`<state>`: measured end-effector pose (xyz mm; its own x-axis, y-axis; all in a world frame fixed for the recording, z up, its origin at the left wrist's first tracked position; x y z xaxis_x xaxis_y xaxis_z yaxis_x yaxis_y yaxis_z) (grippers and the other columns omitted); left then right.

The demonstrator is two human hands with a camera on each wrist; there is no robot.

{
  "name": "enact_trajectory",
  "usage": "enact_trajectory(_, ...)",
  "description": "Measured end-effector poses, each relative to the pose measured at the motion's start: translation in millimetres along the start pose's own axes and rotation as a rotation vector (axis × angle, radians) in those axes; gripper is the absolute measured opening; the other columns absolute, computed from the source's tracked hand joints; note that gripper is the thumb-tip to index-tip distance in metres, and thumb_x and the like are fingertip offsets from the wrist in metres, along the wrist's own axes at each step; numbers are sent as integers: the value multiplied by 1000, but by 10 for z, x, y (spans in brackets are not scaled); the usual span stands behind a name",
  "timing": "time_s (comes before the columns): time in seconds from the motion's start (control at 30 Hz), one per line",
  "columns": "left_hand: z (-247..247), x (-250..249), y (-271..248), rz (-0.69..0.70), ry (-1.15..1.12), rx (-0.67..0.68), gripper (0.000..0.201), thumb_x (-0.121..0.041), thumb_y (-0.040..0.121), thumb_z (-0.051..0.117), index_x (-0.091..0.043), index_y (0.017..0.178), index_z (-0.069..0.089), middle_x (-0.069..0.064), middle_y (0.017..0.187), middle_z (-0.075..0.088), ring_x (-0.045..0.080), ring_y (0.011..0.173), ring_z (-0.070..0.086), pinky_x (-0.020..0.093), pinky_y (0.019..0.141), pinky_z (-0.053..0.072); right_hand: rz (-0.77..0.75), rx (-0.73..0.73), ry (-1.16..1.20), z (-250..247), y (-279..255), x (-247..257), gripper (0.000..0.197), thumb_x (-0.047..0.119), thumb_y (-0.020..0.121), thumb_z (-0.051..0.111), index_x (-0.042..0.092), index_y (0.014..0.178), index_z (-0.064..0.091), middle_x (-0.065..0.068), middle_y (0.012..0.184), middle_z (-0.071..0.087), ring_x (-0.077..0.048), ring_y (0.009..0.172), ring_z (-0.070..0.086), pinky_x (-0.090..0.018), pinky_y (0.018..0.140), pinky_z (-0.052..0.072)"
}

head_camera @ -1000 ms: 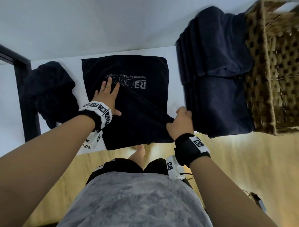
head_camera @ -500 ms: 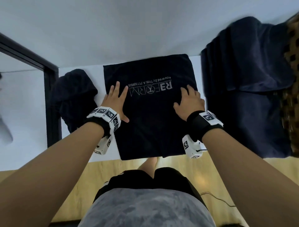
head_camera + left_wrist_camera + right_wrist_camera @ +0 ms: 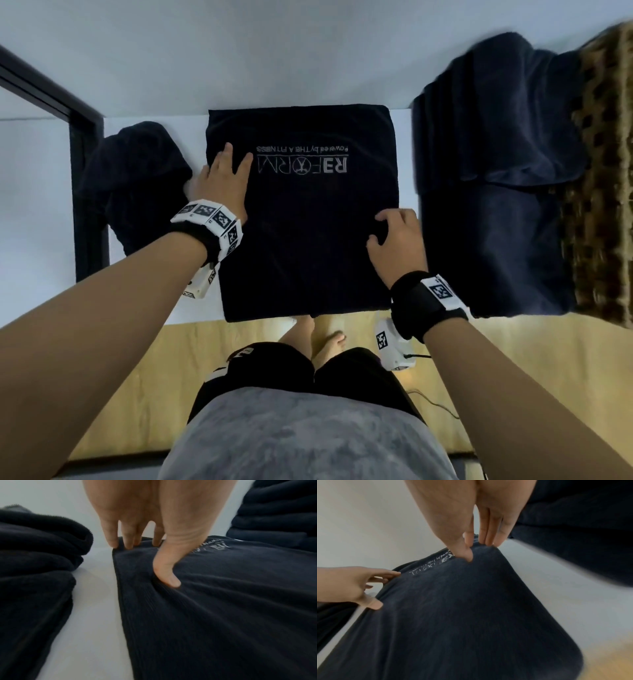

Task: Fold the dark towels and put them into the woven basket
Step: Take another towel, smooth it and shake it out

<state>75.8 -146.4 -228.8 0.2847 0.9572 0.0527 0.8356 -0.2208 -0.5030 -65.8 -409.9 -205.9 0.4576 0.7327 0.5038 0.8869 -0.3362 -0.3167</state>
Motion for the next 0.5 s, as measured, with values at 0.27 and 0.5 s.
enact_trajectory(0.27,492,-131,-625,-186,-318,-130,18,-6,97,47,5,111,53,27,112,57,42,96,58,45,72,39,430,243,41,368,-971,-767,17,28,85,69,16,81,57,6,73,57,-12,72,53,-14,55,33)
enact_trajectory(0.5,612,119,-1292,-122,-587,-235,29,-4,90,56,-2,119,63,18,117,63,31,106,61,31,92,42,539,0,274,436,-1095,-974,34,35,77,81,18,95,58,4,89,64,-14,82,60,-18,66,40)
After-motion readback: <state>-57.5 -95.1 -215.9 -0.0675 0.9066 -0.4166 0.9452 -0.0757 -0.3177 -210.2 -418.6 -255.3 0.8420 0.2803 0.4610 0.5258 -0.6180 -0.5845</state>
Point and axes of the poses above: each hand's wrist, its own y-axis towards the middle knuckle, its own z-axis out of the palm, x = y × z, the point moved 4 cm from there along y, towards the middle knuckle
